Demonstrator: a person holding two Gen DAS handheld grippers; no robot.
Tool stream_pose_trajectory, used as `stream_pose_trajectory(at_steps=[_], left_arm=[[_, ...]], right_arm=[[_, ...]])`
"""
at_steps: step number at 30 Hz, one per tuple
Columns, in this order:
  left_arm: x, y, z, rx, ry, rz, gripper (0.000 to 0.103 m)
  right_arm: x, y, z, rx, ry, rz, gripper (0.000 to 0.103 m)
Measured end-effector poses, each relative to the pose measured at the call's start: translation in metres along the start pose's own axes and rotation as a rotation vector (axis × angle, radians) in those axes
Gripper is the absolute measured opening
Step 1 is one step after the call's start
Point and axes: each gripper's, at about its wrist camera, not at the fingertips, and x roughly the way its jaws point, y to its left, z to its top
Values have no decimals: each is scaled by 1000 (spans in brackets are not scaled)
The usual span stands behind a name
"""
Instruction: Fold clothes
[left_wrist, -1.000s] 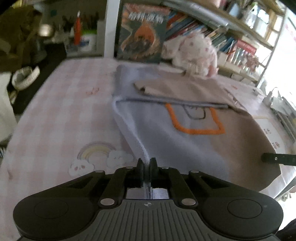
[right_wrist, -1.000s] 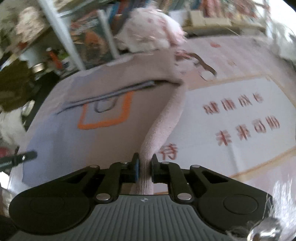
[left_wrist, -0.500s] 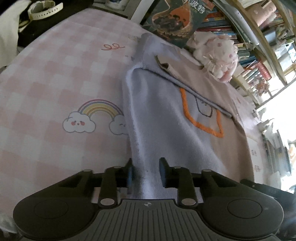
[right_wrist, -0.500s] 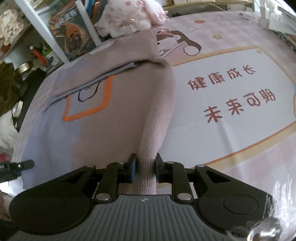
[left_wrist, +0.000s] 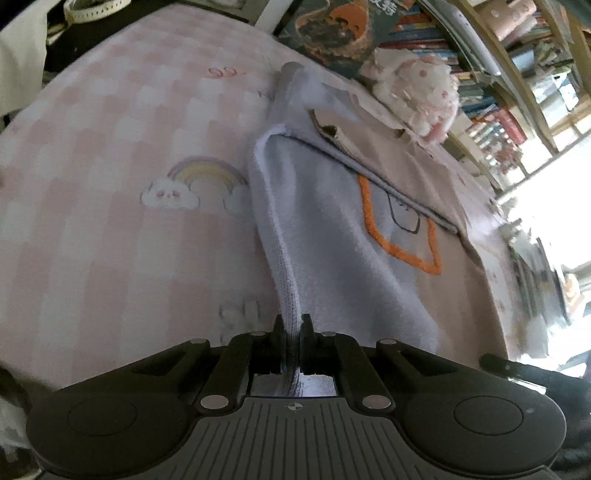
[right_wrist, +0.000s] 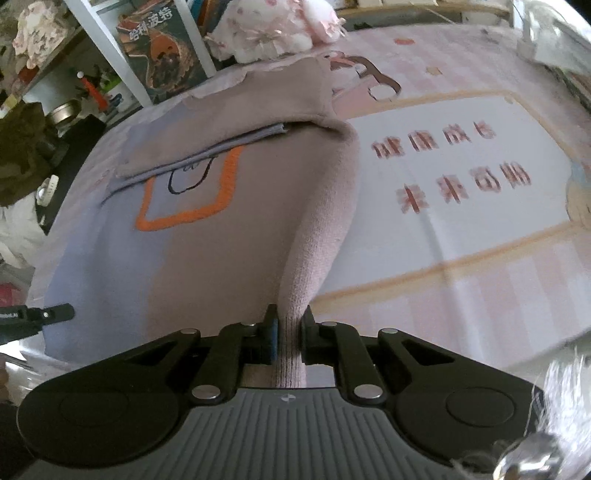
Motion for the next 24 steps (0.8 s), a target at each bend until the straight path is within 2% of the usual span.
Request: stream_pose_trajectory(at_steps=[3, 6, 10, 13, 18, 22, 24], left_arm=[[-8, 2, -11, -3, 41, -27, 4], [-12, 9, -19, -51, 68, -65, 4], [-23, 11, -13, -100, 22, -151, 4], [-34, 10, 0, -149, -51, -252, 4], [-44, 5, 38, -243, -220, -408, 4], [-39, 2, 72, -314, -341, -457, 4], [-31, -3, 89, -325, -387, -457, 4]], right_arm=[[-9, -2, -9, 12, 18, 9, 10], [-19, -3, -21, 22, 47, 15, 10], [-31, -3, -33, 43, 70, 34, 10], [-46, -5, -23, 119, 1, 122, 10], [-68, -11, 15, 242, -176, 282, 10], [-67, -22, 48, 375, -316, 368, 10], [-63, -27, 66, 427, -371, 393, 10]])
